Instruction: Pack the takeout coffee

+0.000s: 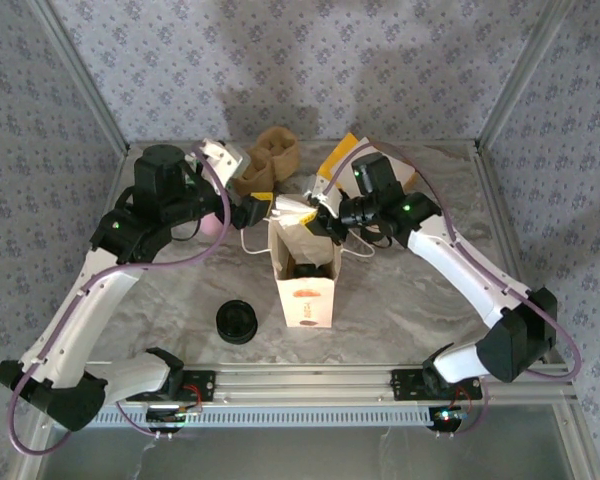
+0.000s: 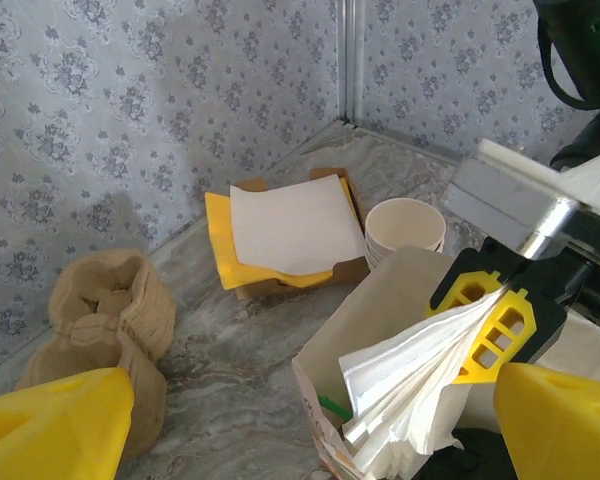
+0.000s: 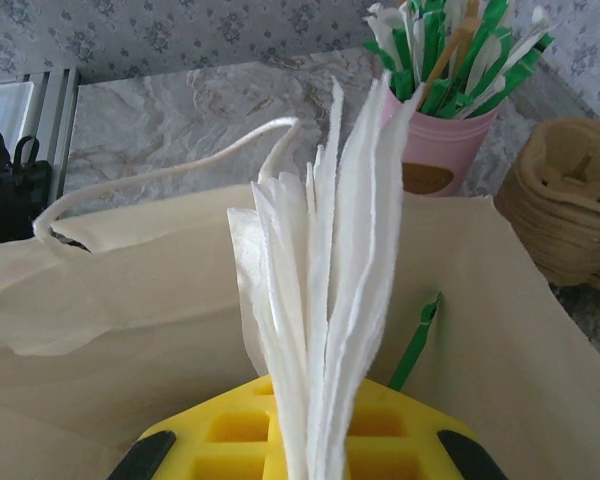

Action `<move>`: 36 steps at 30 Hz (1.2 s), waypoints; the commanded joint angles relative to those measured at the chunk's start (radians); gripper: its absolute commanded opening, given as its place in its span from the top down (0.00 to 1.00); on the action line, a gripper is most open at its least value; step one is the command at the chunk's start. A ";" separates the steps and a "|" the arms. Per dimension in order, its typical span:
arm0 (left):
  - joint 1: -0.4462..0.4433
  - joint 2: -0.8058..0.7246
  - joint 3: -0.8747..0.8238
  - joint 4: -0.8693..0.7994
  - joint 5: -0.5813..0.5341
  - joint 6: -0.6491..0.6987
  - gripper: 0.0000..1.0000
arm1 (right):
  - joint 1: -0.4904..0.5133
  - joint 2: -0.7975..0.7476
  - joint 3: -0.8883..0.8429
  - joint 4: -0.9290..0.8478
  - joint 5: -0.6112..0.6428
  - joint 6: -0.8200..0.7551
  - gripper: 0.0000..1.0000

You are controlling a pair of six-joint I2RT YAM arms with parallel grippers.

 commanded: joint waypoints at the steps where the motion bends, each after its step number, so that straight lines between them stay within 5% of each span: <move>1: 0.006 0.008 0.042 0.029 0.026 -0.016 0.08 | 0.005 0.006 -0.024 0.011 0.004 -0.020 1.00; 14: 0.006 0.031 0.076 0.032 0.035 -0.032 0.08 | 0.004 0.010 -0.073 0.011 0.036 -0.054 0.99; 21: 0.006 0.030 0.086 0.035 0.035 -0.049 0.08 | 0.004 0.007 -0.036 -0.032 0.044 -0.068 0.87; 31: 0.007 0.009 0.074 0.052 0.038 -0.074 0.07 | 0.012 -0.011 0.086 -0.098 0.066 -0.081 0.57; 36: 0.006 -0.003 0.069 0.054 0.033 -0.071 0.07 | 0.019 -0.004 0.129 -0.113 0.087 -0.081 0.55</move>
